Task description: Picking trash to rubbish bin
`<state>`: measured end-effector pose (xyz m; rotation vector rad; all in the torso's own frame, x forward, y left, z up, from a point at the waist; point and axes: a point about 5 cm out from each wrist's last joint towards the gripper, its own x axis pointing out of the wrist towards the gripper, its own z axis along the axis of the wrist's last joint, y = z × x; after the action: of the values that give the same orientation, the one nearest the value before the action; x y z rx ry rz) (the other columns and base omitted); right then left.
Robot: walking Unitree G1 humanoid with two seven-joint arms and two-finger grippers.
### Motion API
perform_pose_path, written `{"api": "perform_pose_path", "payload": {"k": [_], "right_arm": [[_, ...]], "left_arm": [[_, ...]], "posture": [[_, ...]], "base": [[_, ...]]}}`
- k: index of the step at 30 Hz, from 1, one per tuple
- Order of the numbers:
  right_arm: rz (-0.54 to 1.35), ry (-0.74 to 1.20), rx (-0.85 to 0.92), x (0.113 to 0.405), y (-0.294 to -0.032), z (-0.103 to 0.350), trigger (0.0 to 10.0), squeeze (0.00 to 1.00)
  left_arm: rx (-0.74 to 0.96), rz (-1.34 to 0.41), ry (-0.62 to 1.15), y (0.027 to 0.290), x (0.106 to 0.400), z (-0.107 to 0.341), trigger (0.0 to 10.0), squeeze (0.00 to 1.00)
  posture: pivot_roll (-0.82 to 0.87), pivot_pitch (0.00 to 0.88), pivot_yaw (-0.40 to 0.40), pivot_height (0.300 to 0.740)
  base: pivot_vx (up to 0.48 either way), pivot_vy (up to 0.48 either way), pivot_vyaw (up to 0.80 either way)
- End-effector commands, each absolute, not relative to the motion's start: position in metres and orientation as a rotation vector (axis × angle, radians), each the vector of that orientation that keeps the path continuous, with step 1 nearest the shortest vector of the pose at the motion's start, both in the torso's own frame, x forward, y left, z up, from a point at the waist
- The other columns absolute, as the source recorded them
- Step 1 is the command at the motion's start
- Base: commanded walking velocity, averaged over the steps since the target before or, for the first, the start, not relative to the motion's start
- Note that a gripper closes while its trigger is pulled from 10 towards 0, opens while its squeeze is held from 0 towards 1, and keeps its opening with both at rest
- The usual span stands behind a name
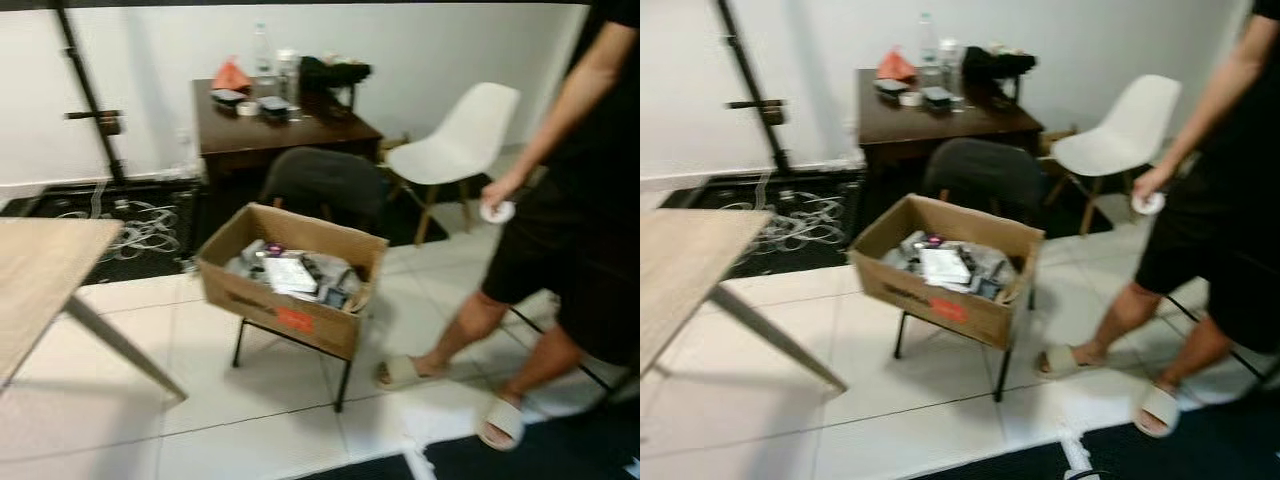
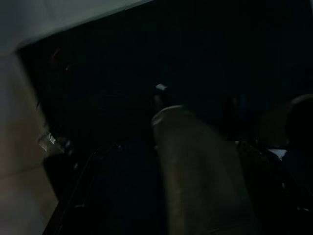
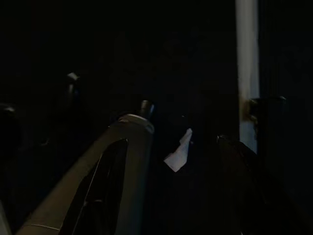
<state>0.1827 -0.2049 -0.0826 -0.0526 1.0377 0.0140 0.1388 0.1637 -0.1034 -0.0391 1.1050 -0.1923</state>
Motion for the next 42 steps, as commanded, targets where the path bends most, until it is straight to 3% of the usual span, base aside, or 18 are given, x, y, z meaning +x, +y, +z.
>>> {"api": "perform_pose_path", "payload": {"k": [1, 19, 42], "right_arm": [[0.013, 1.061, -0.04, 0.176, -0.204, -0.086, 10.0, 0.0], [-0.101, 1.013, -0.022, 0.188, -0.227, -0.076, 10.0, 0.0], [-0.14, 0.714, -0.002, 0.262, -0.239, -0.023, 10.0, 0.0]], "left_arm": [[-0.053, -0.182, 1.184, 0.167, 0.119, -0.11, 10.0, 0.0], [-0.07, -0.196, 1.188, 0.161, 0.12, -0.11, 10.0, 0.0], [-0.068, -0.207, 1.197, 0.159, 0.118, -0.111, 10.0, 0.0]], "posture": [[-0.06, 0.082, 0.006, 0.74], [-0.08, 0.08, 0.005, 0.74], [-0.1, 0.069, 0.004, 0.74]], "base": [[0.0, 0.0, 0.77], [0.0, 0.0, 0.77], [0.0, 0.0, 0.77]]}}
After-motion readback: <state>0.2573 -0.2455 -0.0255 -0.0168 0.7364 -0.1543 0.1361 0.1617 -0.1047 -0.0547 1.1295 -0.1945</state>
